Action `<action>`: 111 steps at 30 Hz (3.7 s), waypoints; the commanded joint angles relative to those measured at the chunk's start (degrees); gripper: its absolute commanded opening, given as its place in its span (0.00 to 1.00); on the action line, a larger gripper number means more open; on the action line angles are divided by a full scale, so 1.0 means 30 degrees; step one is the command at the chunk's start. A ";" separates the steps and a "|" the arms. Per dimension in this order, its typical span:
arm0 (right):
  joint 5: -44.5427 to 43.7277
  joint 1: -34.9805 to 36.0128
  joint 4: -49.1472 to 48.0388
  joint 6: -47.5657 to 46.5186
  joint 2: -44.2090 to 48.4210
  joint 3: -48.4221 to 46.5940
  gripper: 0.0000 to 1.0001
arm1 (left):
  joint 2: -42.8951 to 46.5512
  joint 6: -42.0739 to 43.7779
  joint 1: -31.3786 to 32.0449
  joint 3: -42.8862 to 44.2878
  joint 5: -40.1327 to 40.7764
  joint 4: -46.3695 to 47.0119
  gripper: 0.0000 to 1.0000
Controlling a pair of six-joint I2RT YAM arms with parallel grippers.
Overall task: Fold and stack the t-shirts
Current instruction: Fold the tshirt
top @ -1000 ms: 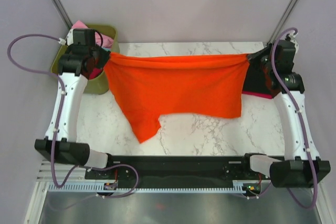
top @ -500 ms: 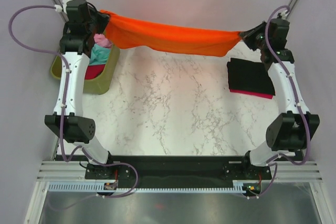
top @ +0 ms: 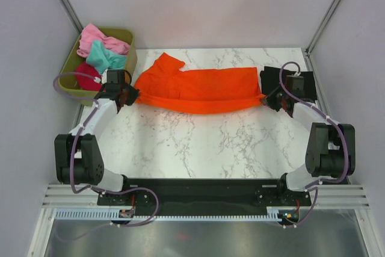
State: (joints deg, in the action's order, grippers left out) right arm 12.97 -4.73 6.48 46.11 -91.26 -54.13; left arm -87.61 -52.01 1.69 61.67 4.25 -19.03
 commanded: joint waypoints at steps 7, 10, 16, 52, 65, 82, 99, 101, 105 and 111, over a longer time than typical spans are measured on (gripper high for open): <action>-0.1541 -0.0093 -0.1458 -0.2507 0.6773 0.6608 0.00 | 0.6083 0.0051 -0.0096 -0.6255 0.0281 0.2328 0.02; -0.1774 -0.0092 -0.0785 -0.2713 0.8941 0.8104 0.02 | 0.8281 0.0051 -0.0125 -0.7896 0.0633 0.1920 0.02; -0.2039 -0.0093 0.1148 -0.2537 1.3130 0.9926 0.36 | 1.2208 -0.0383 -0.0125 -0.9424 0.1185 -0.1004 0.63; -0.9623 0.3804 0.1238 -0.4266 -0.7750 -0.9259 0.59 | -0.4217 0.0812 0.1193 0.4693 -0.2765 0.5639 0.95; -1.0797 0.2135 0.1737 -0.3561 -1.1970 -1.3362 0.68 | -0.9460 0.3011 0.1281 1.0730 -0.2853 0.4292 0.95; -1.0388 0.3394 0.2322 -0.5789 -1.2996 -1.4359 0.38 | -1.2629 0.4093 0.1428 1.3807 -0.1505 0.2594 0.90; -1.2586 0.3482 0.2205 -0.4851 -1.1913 -1.3305 0.00 | -1.4008 0.5032 0.1428 1.5213 0.0077 0.1831 0.82; -1.2527 0.3511 0.2089 -0.4735 -1.1825 -1.3100 0.00 | -1.4592 0.5178 0.1428 1.6059 -0.0011 0.1743 0.80; -1.2527 0.3511 0.1942 -0.4647 -1.1796 -1.2953 0.00 | -1.6143 0.5324 0.1428 1.7731 -0.0332 0.1275 0.77; -1.2234 0.3482 0.1824 -0.4500 -1.1766 -1.2807 0.00 | -1.8429 0.5148 0.1544 2.0280 -0.0860 0.0016 0.77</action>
State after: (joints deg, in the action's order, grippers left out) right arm -22.59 5.89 11.11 31.88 -128.66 -93.38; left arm -139.87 -38.30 6.11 117.89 2.74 -15.90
